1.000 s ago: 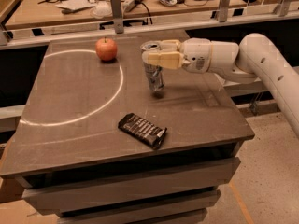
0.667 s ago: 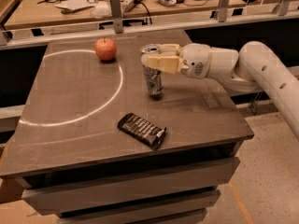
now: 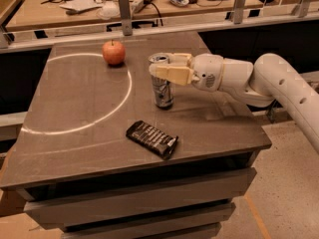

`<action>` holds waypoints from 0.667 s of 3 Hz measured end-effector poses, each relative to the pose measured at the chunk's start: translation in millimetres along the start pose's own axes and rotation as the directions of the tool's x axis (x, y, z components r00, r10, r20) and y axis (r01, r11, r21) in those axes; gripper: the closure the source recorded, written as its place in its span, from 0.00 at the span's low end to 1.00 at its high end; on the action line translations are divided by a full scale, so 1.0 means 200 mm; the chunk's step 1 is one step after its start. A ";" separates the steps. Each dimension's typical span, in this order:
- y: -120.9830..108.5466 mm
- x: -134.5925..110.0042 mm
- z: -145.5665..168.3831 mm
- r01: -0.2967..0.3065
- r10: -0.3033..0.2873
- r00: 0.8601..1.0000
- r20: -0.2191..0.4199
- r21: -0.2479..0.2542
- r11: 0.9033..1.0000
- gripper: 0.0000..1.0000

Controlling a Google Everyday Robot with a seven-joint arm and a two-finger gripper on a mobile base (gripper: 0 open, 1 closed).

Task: Place redbull can upright

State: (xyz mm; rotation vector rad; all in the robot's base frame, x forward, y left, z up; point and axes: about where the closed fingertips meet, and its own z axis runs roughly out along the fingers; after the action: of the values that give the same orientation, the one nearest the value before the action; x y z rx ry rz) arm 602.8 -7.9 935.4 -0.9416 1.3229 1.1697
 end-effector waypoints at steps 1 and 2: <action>0.01 0.01 -0.01 0.001 0.000 1.000 -0.009 0.000 1.000 0.00; 0.02 0.00 -0.05 0.000 0.000 1.000 -0.026 -0.002 1.000 0.00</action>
Offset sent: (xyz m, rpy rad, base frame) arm -0.0071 -0.0241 0.0007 -0.0437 0.0104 -0.0018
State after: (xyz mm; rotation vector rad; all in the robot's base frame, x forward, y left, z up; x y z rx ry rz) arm 597.6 -16.8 935.5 -0.9612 1.3425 1.1619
